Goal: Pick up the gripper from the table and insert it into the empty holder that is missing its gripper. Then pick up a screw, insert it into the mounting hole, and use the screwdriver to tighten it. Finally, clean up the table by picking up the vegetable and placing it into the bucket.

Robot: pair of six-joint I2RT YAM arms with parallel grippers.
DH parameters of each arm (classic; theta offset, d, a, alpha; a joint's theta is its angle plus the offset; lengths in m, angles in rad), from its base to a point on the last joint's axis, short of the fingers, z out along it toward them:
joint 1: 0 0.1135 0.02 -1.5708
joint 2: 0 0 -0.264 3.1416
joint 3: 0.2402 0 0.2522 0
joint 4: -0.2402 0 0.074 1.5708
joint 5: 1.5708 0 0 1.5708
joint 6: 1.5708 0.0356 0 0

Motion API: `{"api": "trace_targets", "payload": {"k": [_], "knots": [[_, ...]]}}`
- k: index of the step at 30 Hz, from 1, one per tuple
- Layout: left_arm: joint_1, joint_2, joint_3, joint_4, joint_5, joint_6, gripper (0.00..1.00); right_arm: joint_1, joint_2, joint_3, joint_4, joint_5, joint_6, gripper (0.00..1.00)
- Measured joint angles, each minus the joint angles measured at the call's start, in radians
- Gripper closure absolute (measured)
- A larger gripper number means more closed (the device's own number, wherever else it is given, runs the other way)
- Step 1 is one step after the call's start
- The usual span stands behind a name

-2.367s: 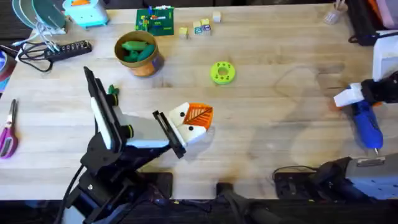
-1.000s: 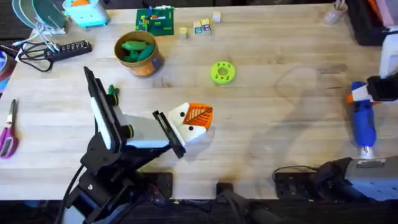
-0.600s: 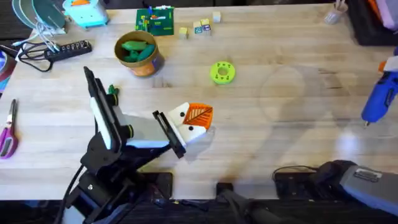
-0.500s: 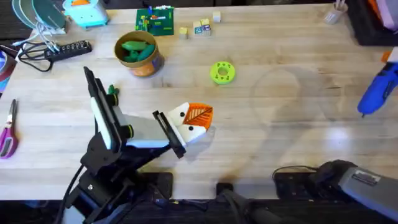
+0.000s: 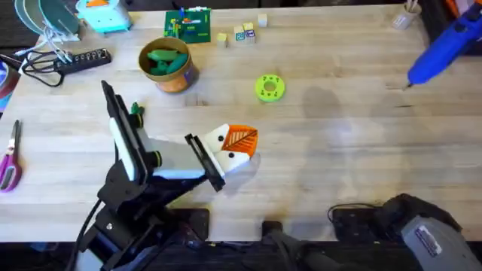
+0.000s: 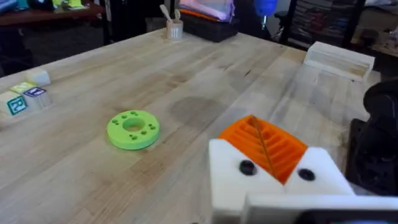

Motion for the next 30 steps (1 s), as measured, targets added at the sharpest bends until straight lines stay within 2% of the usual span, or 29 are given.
{"api": "trace_targets", "payload": {"k": [5,11,19,26,30], "knots": [[0.000,0.000,0.000,0.000,0.000,0.000,0.995,0.175,-0.119,-0.107,0.164,-0.046,0.129,0.978],[0.000,0.000,0.000,0.000,0.000,0.000,0.995,0.463,-0.140,-0.149,0.299,-0.068,0.203,0.978],[0.000,0.000,0.000,0.000,0.000,0.000,0.995,0.806,-0.053,-0.151,0.576,-0.077,0.227,0.978],[0.000,0.000,0.000,0.000,0.000,0.000,0.995,1.029,0.062,-0.151,0.751,-0.082,0.228,0.978],[0.000,0.000,0.000,0.000,0.000,0.000,0.995,1.119,0.144,-0.151,0.840,-0.084,0.228,0.978]]}}
